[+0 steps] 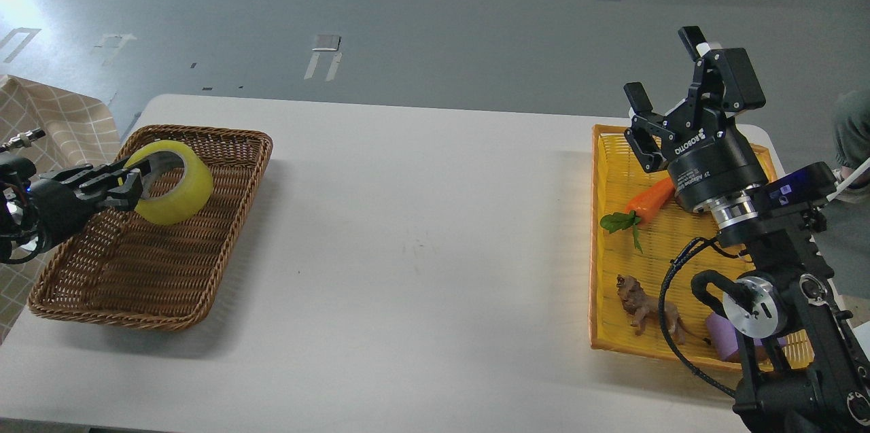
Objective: Place and transfer tape with both arms
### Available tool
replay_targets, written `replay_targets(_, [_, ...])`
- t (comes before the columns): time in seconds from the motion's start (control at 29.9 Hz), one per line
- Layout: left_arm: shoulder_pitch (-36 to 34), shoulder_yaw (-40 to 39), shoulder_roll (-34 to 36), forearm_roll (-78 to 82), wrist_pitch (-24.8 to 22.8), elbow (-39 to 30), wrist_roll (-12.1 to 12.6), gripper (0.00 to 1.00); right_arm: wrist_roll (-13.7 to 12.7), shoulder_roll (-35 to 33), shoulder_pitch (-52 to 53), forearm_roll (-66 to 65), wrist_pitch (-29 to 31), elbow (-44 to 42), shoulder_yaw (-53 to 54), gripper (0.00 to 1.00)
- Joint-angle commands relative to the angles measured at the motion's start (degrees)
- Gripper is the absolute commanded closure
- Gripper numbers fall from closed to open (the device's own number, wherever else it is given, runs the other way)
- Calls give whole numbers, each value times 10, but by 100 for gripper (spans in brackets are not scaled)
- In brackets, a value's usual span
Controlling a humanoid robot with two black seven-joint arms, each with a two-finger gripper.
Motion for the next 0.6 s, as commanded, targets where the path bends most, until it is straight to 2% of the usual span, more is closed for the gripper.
replay_targets(0.0, [11,0,-1,-1,2,7,-11,100,0,0,-2,-1,0,0,0,0])
replay_targets(0.17, [18,0,-18,-3,2,44,-18,100,0,0,-9,-1,0,0,0,0])
replay_targets(0.33, [18,0,-26,-4,2,46,-21,99,0,0,-12,-1,-1,0,0,0])
replay_targets(0.47, [18,0,-28,-6,9,47,-22,93,0,0,-15,-1,-1,0,1,0])
replay_targets(0.57, [18,0,-37,-10,15,48,-24,77,0,0,-15,-1,0,0,1,0])
